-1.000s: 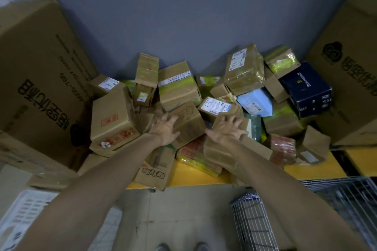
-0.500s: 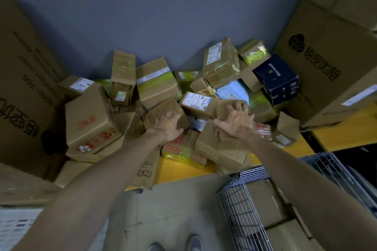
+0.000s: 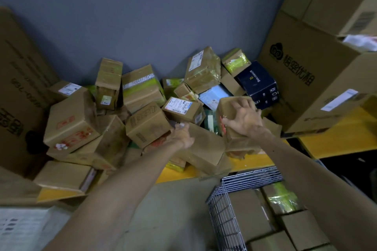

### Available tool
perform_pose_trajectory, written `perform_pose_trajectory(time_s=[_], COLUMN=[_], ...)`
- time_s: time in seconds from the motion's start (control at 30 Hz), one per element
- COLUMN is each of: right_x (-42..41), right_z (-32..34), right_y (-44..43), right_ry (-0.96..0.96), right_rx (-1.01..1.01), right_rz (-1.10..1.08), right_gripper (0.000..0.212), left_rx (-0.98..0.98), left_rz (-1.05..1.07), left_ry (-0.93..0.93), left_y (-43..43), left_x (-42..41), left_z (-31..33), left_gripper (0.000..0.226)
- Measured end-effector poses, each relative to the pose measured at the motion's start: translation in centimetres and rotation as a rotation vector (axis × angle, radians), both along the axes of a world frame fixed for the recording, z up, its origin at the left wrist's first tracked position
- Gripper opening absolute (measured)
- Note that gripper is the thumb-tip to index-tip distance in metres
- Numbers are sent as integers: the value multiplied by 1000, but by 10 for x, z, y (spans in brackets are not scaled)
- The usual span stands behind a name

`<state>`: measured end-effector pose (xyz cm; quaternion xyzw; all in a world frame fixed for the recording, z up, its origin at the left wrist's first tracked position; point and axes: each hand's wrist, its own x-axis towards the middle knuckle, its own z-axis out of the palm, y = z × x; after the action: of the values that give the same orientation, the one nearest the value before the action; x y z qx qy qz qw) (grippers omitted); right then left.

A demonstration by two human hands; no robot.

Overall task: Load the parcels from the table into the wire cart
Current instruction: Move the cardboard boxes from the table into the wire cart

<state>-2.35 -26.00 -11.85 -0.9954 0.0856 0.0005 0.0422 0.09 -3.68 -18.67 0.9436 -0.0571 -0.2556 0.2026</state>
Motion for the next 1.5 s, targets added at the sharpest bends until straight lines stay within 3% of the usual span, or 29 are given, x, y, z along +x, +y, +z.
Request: perform_pose_trajectory(time_s=[0.17,0.27,0.37,0.5,0.6,0.8,1.0,1.23,1.5], right_x=[0,3,12,26,36,53,50,44,21], right_z=[-10,-17,-22,-29,-41,-64,-91,-103,-86], right_y=[-52,-80,-98,-109,-112,-118,-127,-128,-124], right_ry=[40,62,40,27,32,87,98,101,77], right_rx=[-22,-18,1,37,38,-11,-40,46,85], right_rz=[82,147,187,226,275,322,347,284,214], right_gripper=[86,85,84,85,85,89,90,87,87], left_rx=[-36,-172,-189,79,196,120,115,168,184], left_rz=[260,369,391,473,442,642,664,686,544], left_ry=[96,205,215,154,188,224,157,81,29], left_y=[-65,-95,-117,-146,-158,-161,-167,-152,-121], left_x=[-19,-22,-21,-10,7,8,2,-3,-19], left_z=[-4,-15,-21,-23,-37,-61,-67,-59,-41], left_gripper=[77,66,56,89,98,115,107,113,112])
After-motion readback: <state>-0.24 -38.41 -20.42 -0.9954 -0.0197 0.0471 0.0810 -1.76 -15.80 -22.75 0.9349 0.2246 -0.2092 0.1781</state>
